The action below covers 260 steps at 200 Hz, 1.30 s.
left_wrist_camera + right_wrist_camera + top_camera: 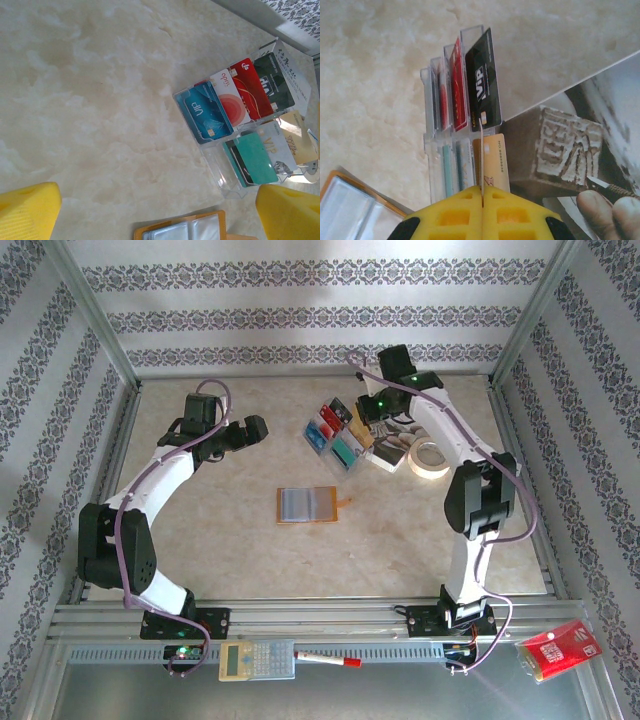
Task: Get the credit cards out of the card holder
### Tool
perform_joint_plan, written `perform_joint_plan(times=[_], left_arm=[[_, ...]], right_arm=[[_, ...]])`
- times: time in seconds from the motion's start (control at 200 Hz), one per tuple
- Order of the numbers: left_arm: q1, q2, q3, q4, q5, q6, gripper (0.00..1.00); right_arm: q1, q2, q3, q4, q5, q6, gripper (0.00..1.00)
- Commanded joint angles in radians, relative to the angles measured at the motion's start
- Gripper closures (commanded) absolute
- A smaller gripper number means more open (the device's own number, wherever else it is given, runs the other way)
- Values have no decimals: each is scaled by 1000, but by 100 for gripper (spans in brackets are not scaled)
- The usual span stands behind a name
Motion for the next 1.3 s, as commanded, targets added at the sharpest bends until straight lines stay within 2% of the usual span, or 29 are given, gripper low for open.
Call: perform_joint_plan(times=[0.0,0.39,0.874,0.994,1.109,1.294], left_arm=[[13,10,7,-6,-1,23,0],[14,19,6,-11,7,25,0],[14,16,-2,6,25,26,0],[17,17,-2,8,26,27,0],[16,15,-1,7,28,26,0],[16,10,4,8,32,24,0]], right_arm=[[-3,24,49,-71,19,-50,100],[-2,115,144,-155,37,-73,100],[2,152,191,-219,31,-97,97],[5,153,205,-222,39,-93,91],[12,147,236,-236,56,-75,80],[15,89,260,-243,62,-28,76]])
